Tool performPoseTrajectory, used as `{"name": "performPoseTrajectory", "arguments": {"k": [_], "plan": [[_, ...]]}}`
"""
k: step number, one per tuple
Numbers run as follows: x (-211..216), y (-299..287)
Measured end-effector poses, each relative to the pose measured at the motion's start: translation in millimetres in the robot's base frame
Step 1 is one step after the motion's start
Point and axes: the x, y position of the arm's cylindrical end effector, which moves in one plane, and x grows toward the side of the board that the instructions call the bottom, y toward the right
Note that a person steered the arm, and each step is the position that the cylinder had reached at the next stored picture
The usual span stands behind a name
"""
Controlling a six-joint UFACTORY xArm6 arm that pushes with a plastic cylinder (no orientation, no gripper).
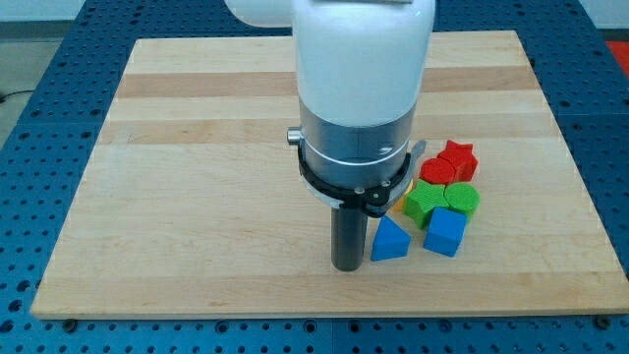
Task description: Push the blue triangle into the blue cube
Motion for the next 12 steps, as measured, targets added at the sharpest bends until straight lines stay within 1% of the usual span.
{"name": "performPoseTrajectory", "arguments": {"k": [3,6,9,10,11,12], "plan": [[1,15],[1,62],[-25,64],[-31,57],[-38,6],[-59,-35]]}}
